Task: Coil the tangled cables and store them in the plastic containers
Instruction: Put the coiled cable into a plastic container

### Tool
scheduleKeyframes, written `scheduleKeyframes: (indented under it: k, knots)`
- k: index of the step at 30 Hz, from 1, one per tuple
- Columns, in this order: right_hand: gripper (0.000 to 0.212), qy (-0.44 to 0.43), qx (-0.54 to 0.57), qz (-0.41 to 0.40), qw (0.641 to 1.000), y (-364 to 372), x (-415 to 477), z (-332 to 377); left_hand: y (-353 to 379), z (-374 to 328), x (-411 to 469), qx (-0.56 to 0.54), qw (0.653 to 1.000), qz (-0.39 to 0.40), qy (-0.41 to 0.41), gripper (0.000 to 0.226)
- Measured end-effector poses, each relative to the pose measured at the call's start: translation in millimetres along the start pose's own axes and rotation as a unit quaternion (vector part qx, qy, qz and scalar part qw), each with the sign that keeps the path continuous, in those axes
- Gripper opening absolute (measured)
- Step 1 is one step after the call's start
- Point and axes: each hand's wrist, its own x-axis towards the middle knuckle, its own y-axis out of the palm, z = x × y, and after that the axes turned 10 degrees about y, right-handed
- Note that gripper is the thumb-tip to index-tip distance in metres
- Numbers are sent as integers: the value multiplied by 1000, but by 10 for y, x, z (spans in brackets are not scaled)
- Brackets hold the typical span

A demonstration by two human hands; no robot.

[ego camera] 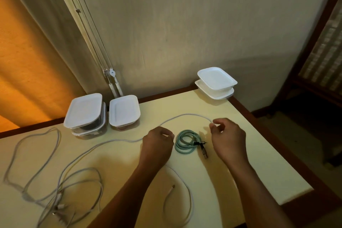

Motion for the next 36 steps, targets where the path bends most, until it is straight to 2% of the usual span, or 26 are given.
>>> scheduleKeyframes:
  k: [2, 4, 7, 9, 12, 15, 17, 21, 23, 24, 27, 29, 31, 32, 34, 36]
  knots:
    - [21, -70, -19, -30, 997, -10, 172, 96, -87, -11, -4, -17, 1000, -4, 14, 17]
    - [24, -137, -54, -67, 987, -11, 424, 176, -169, -16, 3, -28, 999, -16, 31, 22]
    - [45, -191, -185, -112, 958, -39, 897, 323, -259, -40, 27, -54, 997, -38, 42, 22]
    - [58, -202, -278, -101, 934, -29, 1162, 417, -297, -50, 49, -70, 995, -52, 56, 20]
    - [48, -230, -347, -93, 904, 83, 1358, 399, -321, -81, 44, -81, 992, -59, 75, 20]
    - [25, -251, -341, -142, 895, 155, 1397, 331, -337, -108, 42, -88, 991, -51, 81, 22]
    - [21, -245, -320, -172, 899, 161, 1385, 355, -361, -120, 46, -92, 991, -44, 83, 22]
    - [18, -273, -162, -182, 931, 55, 1168, 495, -458, -161, 44, -105, 989, -54, 90, 13]
    - [18, -325, -67, -157, 930, -32, 872, 566, -539, -167, 3, -124, 987, -47, 90, 10]
    - [18, -350, -17, -139, 926, -71, 681, 598, -589, -159, -28, -136, 986, -37, 93, 21]
    - [20, -367, 120, -30, 922, -154, 28, 640, -812, -90, -160, -172, 978, 13, 120, 86]
    - [23, -323, 187, 100, 922, -220, -362, 613, -1026, -43, -268, -175, 970, 50, 165, 108]
    - [29, -278, 219, 213, 911, -248, -637, 548, -1268, -10, -421, -177, 963, 94, 179, 111]
    - [30, -268, 223, 241, 906, -239, -738, 506, -1377, 4, -503, -181, 960, 119, 178, 109]
    - [29, -254, 226, 262, 903, -198, -902, 463, -1567, 48, -687, -192, 952, 155, 181, 101]
    - [28, -251, 198, 267, 909, -142, -1044, 469, -1706, 120, -873, -198, 951, 154, 181, 95]
